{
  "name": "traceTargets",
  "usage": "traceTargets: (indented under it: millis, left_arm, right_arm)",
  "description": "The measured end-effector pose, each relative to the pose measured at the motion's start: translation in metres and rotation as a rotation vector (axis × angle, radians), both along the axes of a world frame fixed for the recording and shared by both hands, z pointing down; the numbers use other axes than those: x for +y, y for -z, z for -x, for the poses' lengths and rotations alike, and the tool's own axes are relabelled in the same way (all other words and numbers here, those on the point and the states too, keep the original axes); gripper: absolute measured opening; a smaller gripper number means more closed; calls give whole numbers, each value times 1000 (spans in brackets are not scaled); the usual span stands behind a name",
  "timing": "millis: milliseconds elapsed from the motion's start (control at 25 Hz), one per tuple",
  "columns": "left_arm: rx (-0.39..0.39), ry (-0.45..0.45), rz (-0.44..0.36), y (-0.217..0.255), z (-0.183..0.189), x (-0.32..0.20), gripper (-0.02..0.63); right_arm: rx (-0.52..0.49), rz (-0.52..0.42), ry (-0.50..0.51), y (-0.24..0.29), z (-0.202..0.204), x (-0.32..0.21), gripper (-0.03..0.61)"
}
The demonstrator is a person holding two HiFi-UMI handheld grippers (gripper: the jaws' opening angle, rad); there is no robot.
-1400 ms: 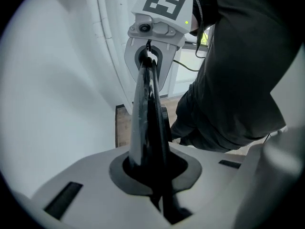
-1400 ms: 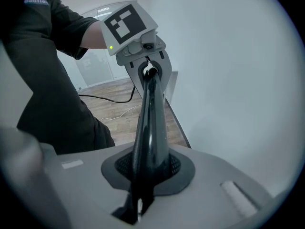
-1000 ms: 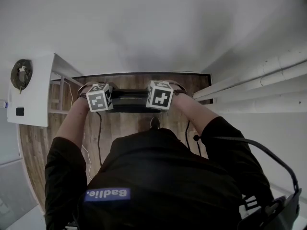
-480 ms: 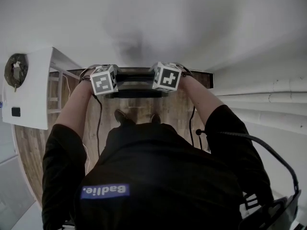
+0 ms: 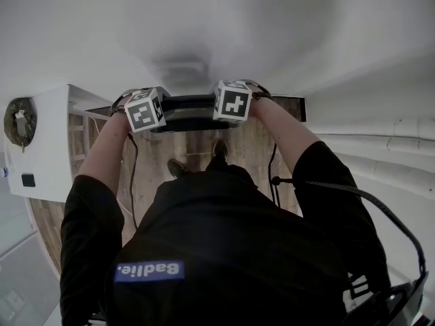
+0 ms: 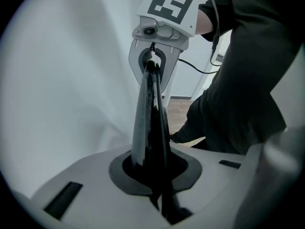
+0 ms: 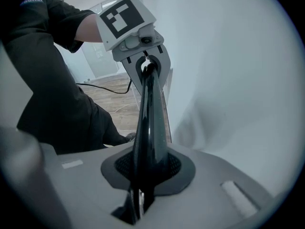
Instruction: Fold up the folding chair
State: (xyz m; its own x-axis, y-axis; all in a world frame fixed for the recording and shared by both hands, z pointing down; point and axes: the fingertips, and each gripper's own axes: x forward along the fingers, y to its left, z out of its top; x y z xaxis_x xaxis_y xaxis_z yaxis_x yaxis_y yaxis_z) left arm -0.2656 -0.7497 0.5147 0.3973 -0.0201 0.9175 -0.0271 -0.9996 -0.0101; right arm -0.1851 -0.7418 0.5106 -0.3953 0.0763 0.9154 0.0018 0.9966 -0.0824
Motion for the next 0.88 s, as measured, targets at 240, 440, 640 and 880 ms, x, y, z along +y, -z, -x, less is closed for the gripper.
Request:
traceTargets:
  millis: [240,440,640,880]
  left_arm:
    - [10,37,16,-9,0,-30,43]
    - [20,36,24,-9,1,-49,46]
    - [53,64,16,-9,-3,-60,66]
    - [57,106,-84,0,2,-87,146]
  right_arm:
    - [13,11,28,-7,1,-33,52]
    - [8,10,16,-7,1,-52,55]
    - [-2,-32,-3,-9,-2,-64,71]
    - [-40,-150,-66,-8,-2,-90,130]
